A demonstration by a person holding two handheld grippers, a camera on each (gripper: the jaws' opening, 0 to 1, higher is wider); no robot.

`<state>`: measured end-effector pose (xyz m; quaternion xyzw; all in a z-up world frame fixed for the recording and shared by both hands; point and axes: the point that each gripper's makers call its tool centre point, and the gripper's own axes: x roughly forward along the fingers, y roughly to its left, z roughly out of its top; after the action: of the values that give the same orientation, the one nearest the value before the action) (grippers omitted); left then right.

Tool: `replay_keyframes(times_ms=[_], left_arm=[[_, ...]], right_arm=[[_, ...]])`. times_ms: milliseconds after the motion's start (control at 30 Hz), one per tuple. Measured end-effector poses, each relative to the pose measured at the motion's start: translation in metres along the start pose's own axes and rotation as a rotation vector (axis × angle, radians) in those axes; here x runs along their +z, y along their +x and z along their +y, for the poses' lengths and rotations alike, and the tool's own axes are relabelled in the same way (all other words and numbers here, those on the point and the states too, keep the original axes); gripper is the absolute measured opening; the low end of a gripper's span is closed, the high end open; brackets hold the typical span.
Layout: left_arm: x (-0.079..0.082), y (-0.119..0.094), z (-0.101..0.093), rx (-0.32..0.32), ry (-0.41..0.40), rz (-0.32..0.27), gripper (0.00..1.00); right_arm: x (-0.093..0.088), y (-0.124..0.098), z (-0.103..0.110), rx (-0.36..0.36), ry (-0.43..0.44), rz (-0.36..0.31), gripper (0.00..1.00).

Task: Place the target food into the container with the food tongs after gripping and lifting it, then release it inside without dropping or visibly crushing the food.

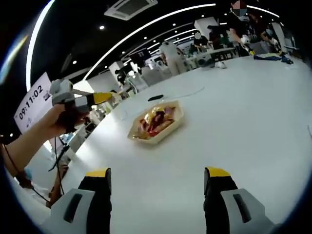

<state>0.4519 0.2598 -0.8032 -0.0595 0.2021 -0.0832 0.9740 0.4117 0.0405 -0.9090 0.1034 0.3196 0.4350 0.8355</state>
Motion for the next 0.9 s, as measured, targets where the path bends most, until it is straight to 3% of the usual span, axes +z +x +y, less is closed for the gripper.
replay_keyframes(times_ms=[167, 300, 500, 900], left_arm=[[-0.008, -0.007, 0.003, -0.005, -0.025, 0.005, 0.26], [-0.011, -0.014, -0.007, -0.045, -0.054, -0.008, 0.26], [-0.019, -0.02, -0.014, -0.066, -0.034, 0.001, 0.26], [-0.019, -0.029, -0.02, -0.076, -0.044, -0.028, 0.26]], right_arm=[[0.0, -0.003, -0.006, -0.021, 0.005, -0.007, 0.79], [0.002, -0.003, -0.004, -0.029, 0.013, -0.019, 0.78], [-0.008, 0.003, 0.01, 0.002, 0.005, 0.003, 0.78], [-0.007, 0.0, 0.018, 0.024, 0.018, 0.006, 0.77]])
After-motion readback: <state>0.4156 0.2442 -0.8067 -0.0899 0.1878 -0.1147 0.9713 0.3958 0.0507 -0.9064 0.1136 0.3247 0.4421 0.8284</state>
